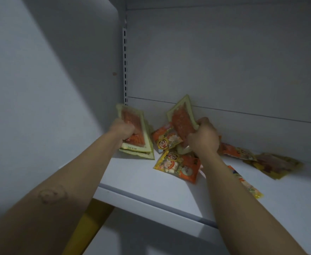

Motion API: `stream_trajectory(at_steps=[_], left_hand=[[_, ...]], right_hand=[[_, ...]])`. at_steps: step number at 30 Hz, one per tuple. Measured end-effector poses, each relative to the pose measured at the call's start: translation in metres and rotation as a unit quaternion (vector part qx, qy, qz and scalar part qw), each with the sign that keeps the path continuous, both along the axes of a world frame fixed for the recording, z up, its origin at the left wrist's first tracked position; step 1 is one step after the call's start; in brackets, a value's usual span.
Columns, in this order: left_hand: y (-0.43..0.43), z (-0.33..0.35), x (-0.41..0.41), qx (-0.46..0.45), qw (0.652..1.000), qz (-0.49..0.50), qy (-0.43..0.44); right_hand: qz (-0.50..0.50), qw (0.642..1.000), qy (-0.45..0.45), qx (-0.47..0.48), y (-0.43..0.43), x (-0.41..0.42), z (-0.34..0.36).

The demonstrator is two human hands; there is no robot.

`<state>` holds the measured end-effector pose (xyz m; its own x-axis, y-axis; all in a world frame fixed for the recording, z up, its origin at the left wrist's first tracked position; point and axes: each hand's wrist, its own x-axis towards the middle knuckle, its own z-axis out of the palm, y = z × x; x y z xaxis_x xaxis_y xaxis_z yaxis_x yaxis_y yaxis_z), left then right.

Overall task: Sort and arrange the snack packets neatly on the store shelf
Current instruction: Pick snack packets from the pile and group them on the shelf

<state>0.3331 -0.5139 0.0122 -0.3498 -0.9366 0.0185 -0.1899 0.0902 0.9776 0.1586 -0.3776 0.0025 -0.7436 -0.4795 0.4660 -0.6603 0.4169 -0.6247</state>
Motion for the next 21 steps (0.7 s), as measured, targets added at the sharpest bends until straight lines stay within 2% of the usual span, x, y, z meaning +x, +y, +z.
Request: stream_trajectory(at_steps=[3,5,9,13,15,18,21], left_hand=[[0.01,0.013,0.011,-0.068,0.988,0.072,0.121],[0.016,0.026,0.017,-0.084,0.98,0.083,0.161],[0.035,0.035,0.019,-0.077,0.979,0.049,0.185],[0.052,0.028,0.006,-0.079,0.98,0.041,0.179],[0.062,0.027,-0.004,-0.059,0.979,0.041,0.192],[0.086,0.028,-0.029,-0.017,0.977,-0.022,0.212],[0.12,0.028,-0.062,0.024,0.97,-0.101,0.221]], right_hand=[[-0.02,0.997,-0.034,-0.073,0.011,-0.001,0.01],[-0.014,0.99,-0.08,-0.117,0.014,0.001,0.018],[0.042,0.959,-0.188,-0.206,0.02,0.009,0.028],[0.111,0.899,-0.323,-0.274,0.044,0.007,0.04],[0.149,0.871,-0.372,-0.284,0.062,0.001,0.046],[0.186,0.851,-0.418,-0.259,0.086,-0.005,0.051],[0.167,0.873,-0.39,-0.242,0.108,-0.008,0.048]])
